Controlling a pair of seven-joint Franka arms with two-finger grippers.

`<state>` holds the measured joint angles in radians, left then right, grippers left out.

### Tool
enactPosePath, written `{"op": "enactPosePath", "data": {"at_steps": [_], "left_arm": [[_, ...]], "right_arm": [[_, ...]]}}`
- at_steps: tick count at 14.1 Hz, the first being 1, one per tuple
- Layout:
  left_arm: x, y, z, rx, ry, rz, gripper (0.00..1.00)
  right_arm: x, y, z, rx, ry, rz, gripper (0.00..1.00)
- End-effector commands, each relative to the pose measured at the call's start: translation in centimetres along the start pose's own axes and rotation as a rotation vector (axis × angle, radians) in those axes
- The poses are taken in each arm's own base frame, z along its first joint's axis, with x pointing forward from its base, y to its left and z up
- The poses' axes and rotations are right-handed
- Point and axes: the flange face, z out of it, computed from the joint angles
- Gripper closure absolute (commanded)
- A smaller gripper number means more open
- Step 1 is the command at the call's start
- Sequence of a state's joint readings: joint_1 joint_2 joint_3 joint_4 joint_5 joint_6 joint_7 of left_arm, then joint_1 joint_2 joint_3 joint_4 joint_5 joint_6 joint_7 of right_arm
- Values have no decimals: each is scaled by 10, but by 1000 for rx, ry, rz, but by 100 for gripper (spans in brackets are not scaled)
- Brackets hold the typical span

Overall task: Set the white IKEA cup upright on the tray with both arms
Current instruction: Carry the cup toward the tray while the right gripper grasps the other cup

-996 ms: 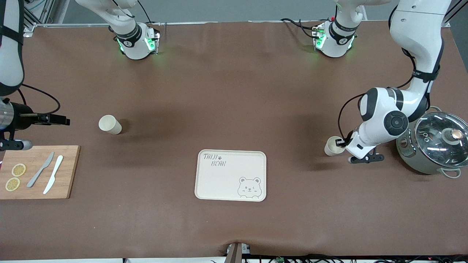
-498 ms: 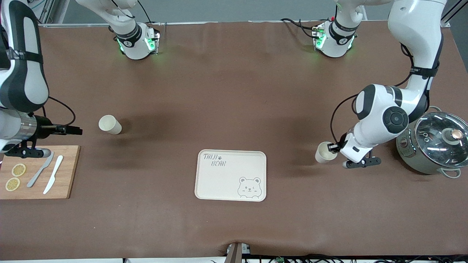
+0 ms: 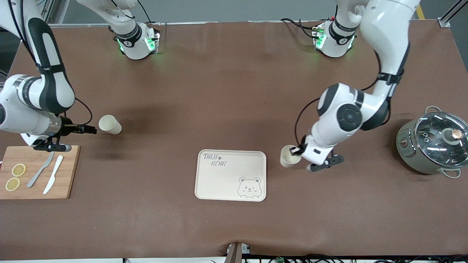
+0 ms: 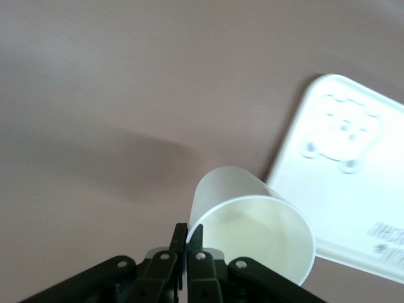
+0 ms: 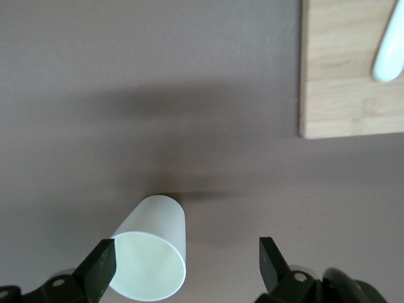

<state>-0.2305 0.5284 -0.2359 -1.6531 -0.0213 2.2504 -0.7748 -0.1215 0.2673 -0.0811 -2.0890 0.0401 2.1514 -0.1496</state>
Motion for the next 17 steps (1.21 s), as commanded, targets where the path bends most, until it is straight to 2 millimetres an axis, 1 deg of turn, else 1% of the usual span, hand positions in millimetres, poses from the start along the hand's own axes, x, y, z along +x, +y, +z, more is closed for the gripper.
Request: {"op": "enactPosePath", "data": {"at_steps": [1, 2, 4, 5, 7, 10, 11, 12, 13, 14, 15, 16, 17], "left_arm": [[-8, 51, 15, -39, -22, -119, 100], [-13, 65, 23, -46, -25, -150, 100], [-20, 88, 36, -64, -30, -182, 100], [-28, 97, 44, -64, -34, -198, 100], [-35, 105, 61, -69, -34, -203, 100], [-47, 108, 85, -51, -44, -189, 100], [-49, 109, 89, -46, -44, -183, 100], [-48, 109, 89, -47, -44, -183, 100], [-46, 107, 89, -46, -42, -185, 71], [-44, 105, 88, -47, -41, -186, 43], [-42, 105, 86, -47, -36, -188, 0], [-37, 103, 80, -51, -26, -198, 0], [-35, 104, 71, -60, -17, -198, 0]], "right_arm": [[-30, -3, 18, -4, 31, -15, 13], [-34, -3, 26, -3, 23, -14, 19], [-40, -4, 35, -1, 7, -13, 39], [-42, -4, 39, 1, 1, -12, 43], [-45, -7, 45, 4, -4, -13, 58], [-45, -10, 49, 5, -4, -17, 89], [-45, -11, 48, 5, -4, -20, 98], [-44, -17, 48, 3, -6, -29, 100], [-43, -23, 45, 1, -3, -40, 100], [-42, -28, 38, -1, 3, -49, 100], [-40, -31, 28, 0, 7, -52, 100], [-34, -35, 16, 1, -1, -59, 100], [-25, -42, 2, 10, -7, -66, 100]]}}
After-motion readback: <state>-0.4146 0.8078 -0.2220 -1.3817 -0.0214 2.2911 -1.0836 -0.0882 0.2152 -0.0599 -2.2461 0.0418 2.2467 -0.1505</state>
